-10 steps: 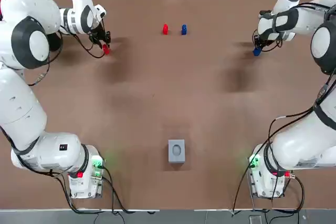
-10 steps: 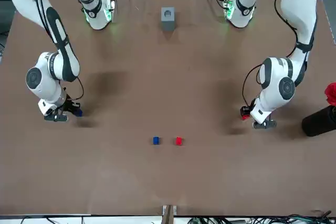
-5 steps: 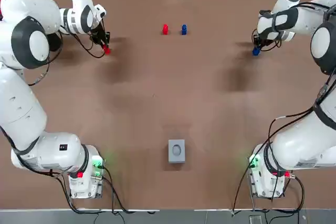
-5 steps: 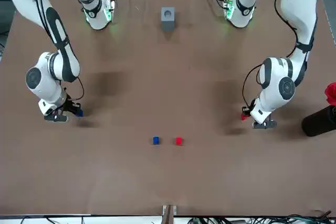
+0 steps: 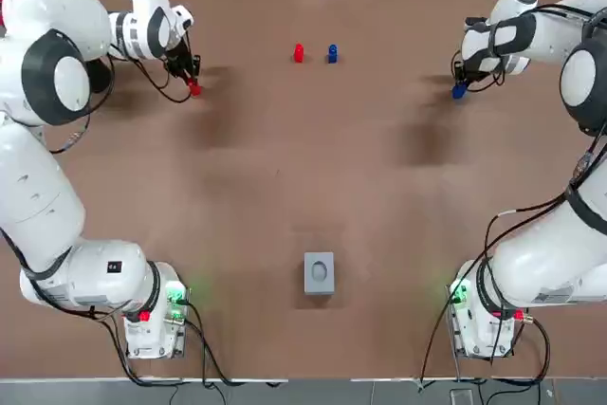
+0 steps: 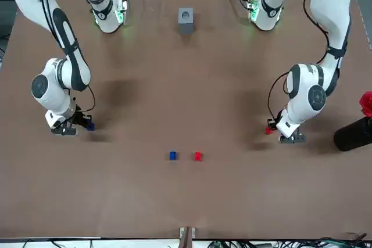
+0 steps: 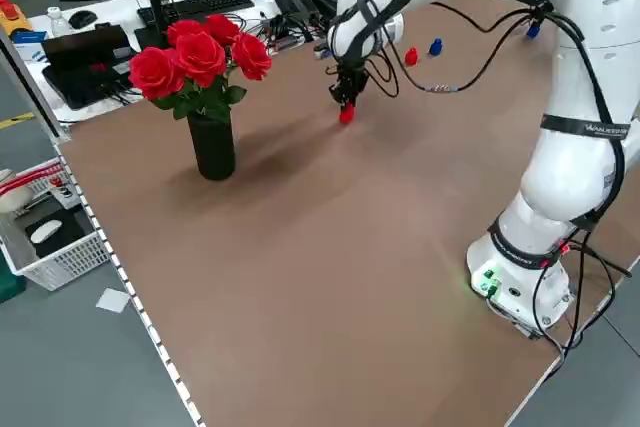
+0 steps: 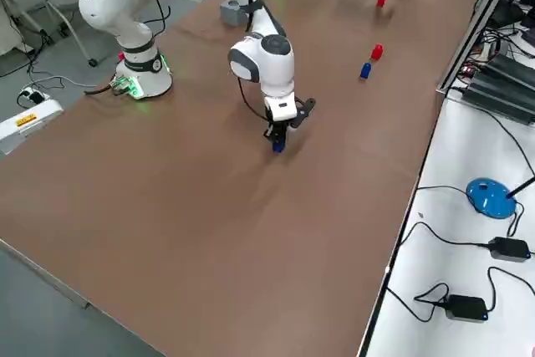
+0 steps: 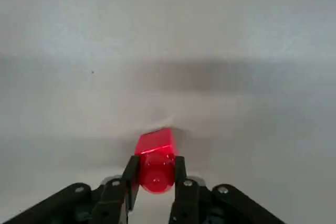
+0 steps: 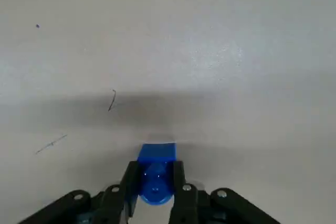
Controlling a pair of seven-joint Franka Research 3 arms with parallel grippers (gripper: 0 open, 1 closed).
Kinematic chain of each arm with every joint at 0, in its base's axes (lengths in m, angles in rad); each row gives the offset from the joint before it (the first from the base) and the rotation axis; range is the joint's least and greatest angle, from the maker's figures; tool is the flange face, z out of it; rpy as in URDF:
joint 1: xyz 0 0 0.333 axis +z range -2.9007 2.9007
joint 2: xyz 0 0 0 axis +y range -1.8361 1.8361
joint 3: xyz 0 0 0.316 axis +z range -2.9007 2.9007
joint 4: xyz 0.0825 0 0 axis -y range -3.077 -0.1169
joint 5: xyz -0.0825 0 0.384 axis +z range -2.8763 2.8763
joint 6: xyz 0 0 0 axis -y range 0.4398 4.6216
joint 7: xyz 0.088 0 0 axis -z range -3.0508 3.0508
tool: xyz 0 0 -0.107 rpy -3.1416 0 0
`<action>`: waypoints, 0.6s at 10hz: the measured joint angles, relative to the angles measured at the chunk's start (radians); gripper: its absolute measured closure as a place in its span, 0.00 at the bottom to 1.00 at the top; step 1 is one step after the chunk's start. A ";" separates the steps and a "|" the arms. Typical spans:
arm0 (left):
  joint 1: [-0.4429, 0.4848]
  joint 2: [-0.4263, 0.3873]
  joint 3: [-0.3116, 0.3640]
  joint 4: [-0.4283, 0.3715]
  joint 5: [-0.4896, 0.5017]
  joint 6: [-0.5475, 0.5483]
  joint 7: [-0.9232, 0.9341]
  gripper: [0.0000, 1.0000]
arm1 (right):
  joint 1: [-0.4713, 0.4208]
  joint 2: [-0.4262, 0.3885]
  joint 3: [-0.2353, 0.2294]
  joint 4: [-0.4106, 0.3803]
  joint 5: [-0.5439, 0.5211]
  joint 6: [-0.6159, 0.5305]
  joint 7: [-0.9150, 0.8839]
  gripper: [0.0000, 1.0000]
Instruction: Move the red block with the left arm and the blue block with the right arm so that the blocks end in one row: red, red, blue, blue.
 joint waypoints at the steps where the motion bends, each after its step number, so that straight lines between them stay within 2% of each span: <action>1: -0.006 0.002 0.000 0.001 0.000 0.000 0.000 0.70 | 0.000 0.001 0.012 0.000 0.007 0.005 0.001 0.70; 3: -0.017 0.016 0.000 0.010 0.036 0.000 -0.009 0.70 | 0.002 0.002 0.033 0.001 0.020 0.010 0.004 0.70; 6: -0.036 0.036 -0.001 0.043 0.052 0.000 -0.029 0.70 | 0.024 0.007 0.039 0.009 0.051 0.011 0.030 0.70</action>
